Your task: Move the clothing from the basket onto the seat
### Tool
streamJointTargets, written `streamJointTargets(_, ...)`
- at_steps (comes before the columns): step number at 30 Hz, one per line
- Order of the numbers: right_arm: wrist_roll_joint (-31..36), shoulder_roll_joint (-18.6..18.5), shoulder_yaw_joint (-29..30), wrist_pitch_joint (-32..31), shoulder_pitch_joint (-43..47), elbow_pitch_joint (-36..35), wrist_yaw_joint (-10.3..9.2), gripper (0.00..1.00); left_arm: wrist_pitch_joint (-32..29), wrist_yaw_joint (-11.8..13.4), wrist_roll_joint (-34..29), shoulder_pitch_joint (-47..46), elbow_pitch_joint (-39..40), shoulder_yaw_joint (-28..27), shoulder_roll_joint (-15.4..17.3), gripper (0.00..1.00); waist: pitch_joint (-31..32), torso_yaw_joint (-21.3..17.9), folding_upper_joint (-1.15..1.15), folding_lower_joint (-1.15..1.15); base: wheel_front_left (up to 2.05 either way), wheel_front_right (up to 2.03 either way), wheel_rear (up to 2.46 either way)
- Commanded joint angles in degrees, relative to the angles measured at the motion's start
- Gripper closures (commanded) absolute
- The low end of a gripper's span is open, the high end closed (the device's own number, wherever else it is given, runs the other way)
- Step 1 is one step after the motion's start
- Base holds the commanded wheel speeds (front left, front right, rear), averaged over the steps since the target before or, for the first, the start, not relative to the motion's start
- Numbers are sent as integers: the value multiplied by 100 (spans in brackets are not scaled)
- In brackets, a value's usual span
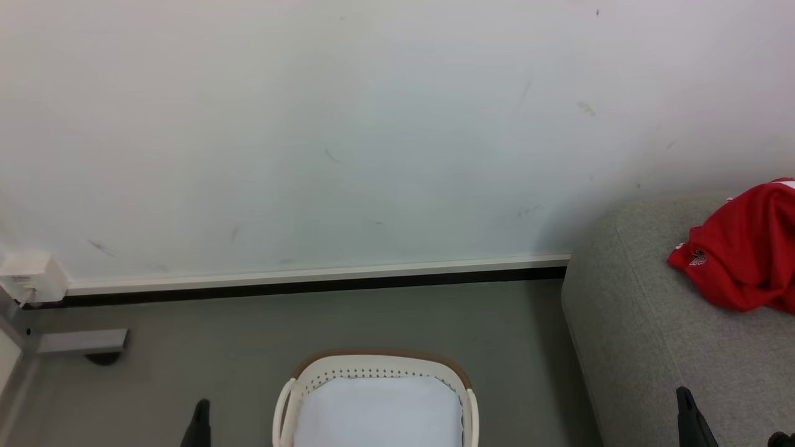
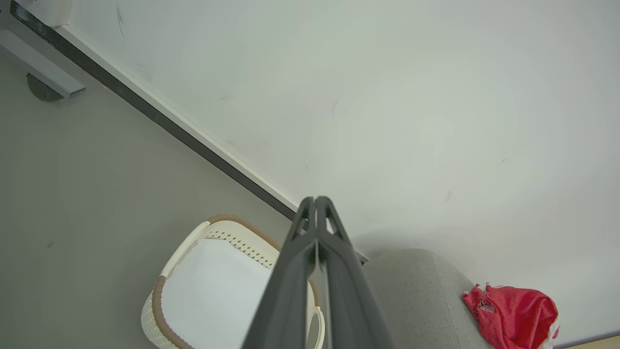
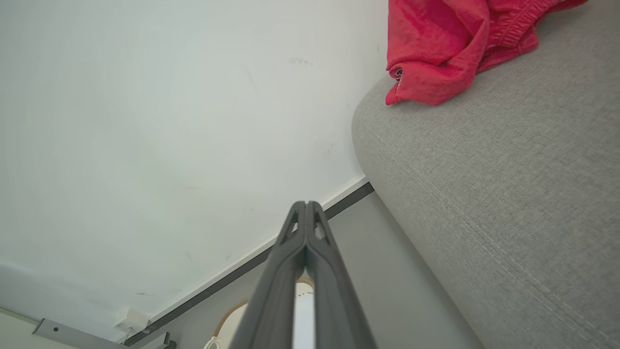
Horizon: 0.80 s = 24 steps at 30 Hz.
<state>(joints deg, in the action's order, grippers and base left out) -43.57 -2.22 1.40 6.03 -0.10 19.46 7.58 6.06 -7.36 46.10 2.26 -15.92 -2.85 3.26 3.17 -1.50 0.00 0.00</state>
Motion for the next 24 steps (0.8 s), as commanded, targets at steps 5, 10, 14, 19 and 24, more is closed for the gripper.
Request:
streamJointTargets(5, -567, -57, 74, -135, -215, -142, -5, 100, -139, -9, 558, -213, 105, -57, 21, 100, -23, 10, 0, 0, 0, 0, 0)
streamJointTargets(10, -857, -59, 105, -207, -252, -171, -6, 100, -214, -9, 841, -262, 112, -81, 18, 100, -38, 17, 0, 0, 0, 0, 0)
streamJointTargets(14, -1137, -62, 138, -285, -286, -202, -6, 100, -292, -10, 1102, -303, 119, -103, 15, 100, -53, 24, 0, 0, 0, 0, 0)
streamJointTargets(19, -1471, -65, 173, -369, -310, -237, -7, 100, -377, -11, 1412, -358, 126, -129, 11, 100, -71, 32, 0, 0, 0, 0, 0)
streamJointTargets(24, -1793, -68, 205, -458, -345, -267, -8, 100, -459, -12, 1710, -408, 134, -153, 8, 100, -90, 41, 0, 0, 0, 0, 0)
